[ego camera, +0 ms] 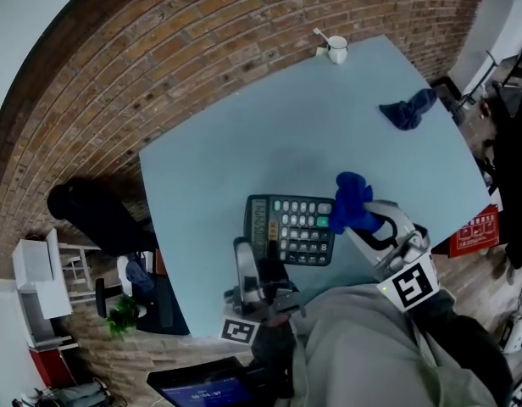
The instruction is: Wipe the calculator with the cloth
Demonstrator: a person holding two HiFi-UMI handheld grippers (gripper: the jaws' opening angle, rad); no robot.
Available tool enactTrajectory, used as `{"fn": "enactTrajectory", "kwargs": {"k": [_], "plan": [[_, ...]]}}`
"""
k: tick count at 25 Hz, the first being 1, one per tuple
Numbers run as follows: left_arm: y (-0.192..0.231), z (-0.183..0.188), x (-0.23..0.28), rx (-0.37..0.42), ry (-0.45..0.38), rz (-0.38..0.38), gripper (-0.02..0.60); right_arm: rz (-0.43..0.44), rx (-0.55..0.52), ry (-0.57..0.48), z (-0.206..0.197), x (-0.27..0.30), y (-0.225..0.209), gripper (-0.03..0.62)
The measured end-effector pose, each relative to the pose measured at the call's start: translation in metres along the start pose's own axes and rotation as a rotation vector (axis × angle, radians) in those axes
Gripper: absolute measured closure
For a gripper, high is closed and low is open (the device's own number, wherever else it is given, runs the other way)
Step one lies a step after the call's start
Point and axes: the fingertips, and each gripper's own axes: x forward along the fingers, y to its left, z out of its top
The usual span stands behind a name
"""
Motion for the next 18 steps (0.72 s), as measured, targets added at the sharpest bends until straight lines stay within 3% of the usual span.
{"fn": "enactTrajectory", "kwargs": {"k": [2, 6, 8, 10, 15, 18], "plan": [[0.004, 0.004, -0.001, -0.034, -0.029, 0.010, 0.541, 0.067, 0.032, -0.023, 0.005, -0.003, 0.016, 0.499], [0.006, 0.018, -0.001, -0.085, -0.061, -0.006, 0.543, 0.326, -0.064, -0.087, 0.019, -0.019, 0.084, 0.499], [0.004, 0.020, 0.000, -0.123, -0.053, -0.035, 0.543, 0.374, -0.092, -0.100, 0.020, -0.023, 0.094, 0.499], [0.002, 0.019, -0.002, -0.171, -0.043, -0.069, 0.543, 0.334, -0.092, -0.125, 0.022, -0.020, 0.079, 0.499], [0.002, 0.008, -0.006, -0.305, -0.023, -0.106, 0.543, 0.127, -0.079, -0.222, 0.037, -0.009, 0.031, 0.499], [0.005, 0.005, -0.004, -0.391, -0.025, -0.122, 0.543, 0.163, -0.182, -0.244, 0.043, -0.010, 0.062, 0.499]]}}
